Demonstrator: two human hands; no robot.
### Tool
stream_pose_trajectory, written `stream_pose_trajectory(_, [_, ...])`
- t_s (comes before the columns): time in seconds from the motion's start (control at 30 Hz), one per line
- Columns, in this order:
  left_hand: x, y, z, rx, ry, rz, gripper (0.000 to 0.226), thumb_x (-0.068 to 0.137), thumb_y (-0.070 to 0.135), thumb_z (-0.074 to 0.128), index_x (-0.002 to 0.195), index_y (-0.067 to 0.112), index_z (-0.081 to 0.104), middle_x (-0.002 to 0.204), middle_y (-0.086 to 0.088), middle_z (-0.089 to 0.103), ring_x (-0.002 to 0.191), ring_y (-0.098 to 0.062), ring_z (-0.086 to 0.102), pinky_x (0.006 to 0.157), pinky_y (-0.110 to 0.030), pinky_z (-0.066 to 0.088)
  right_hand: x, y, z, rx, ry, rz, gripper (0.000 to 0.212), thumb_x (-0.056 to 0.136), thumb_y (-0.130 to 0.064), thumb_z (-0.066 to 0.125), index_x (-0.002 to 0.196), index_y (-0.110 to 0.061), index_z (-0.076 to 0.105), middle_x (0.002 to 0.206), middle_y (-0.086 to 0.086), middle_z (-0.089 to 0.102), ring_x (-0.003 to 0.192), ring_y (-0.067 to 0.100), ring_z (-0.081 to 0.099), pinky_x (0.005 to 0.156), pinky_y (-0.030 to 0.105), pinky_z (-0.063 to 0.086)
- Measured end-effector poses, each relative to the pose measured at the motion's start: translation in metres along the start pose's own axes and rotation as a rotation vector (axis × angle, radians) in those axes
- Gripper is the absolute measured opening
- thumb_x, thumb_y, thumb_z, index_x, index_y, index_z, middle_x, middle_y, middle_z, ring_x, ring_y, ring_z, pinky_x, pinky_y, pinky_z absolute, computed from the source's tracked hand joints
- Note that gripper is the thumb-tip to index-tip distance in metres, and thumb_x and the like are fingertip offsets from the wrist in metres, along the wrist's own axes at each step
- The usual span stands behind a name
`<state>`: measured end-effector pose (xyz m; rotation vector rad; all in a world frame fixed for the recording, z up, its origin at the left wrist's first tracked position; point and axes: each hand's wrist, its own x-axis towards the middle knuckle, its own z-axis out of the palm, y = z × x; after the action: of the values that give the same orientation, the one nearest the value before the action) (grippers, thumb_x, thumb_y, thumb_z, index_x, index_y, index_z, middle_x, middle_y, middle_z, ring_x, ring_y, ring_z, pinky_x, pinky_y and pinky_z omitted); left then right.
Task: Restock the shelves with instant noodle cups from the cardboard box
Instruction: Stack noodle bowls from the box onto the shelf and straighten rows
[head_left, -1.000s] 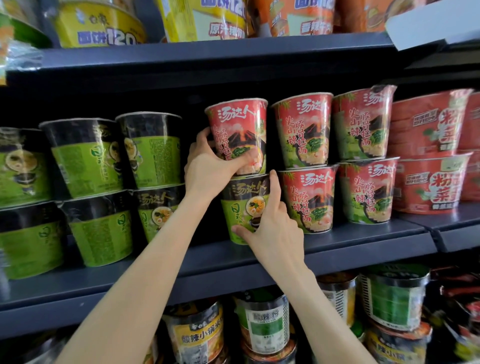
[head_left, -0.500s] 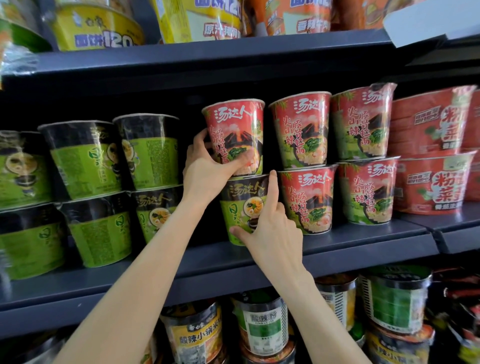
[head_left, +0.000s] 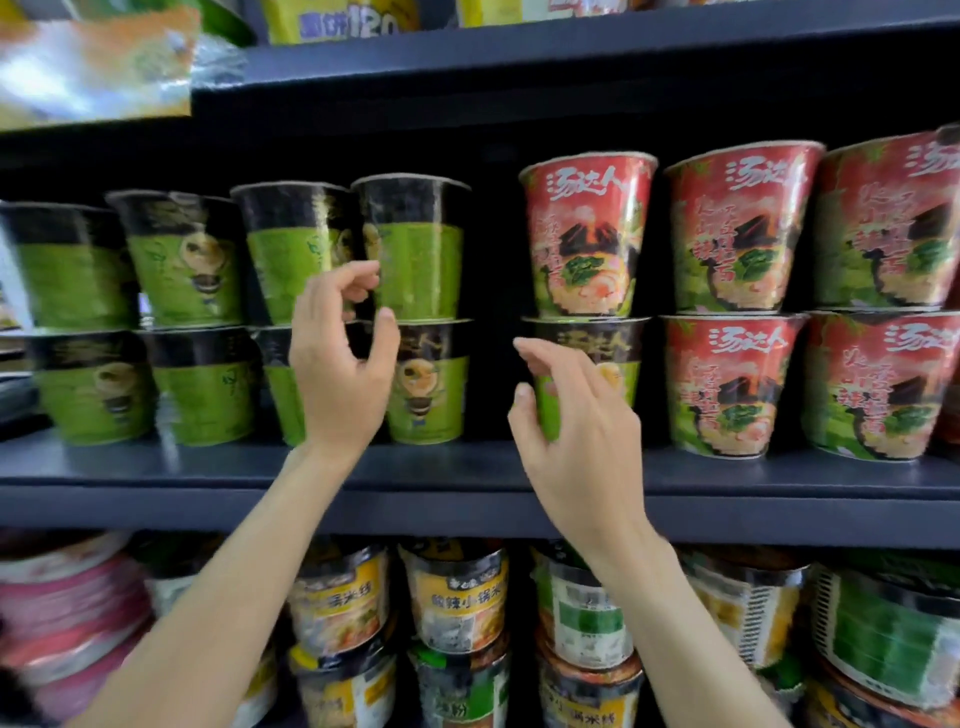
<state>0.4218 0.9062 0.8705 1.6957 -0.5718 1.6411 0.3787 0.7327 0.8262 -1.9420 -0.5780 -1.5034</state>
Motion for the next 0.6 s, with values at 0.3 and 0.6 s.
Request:
stream_pose_trajectory(0.3, [-0.014,-0.024,-0.027,-0.087,-0.476,-0.339,0.073,0.09,0.035,0.059,0.148,0.029,0.014,0.15,0.002,0.028,0.132,-0.013,0.037,0.105,-0.035,0.037,0.021,-0.021,0.065,-0.061,-0.468,0.379,0.092,0.09,-0.035,0.06,0.152,-0.017,-0.006,0.148,0.018,0.032,0.125,0.033,0.045,0.086,0.032,0.039])
stream_pose_trajectory(0.6, [-0.018,-0.057,-0.026,-0.409,-0.707,-0.544,0.071,0.091,0.047,0.052,0.148,0.032,0.014,0.151,0.003,0.029,0.139,-0.014,0.03,0.114,-0.039,0.027,0.027,-0.052,0.11,-0.184,-0.391,0.56,0.115,0.08,-0.045,0.068,0.148,-0.009,-0.019,0.141,0.023,0.038,0.116,0.041,0.052,0.088,0.043,0.044])
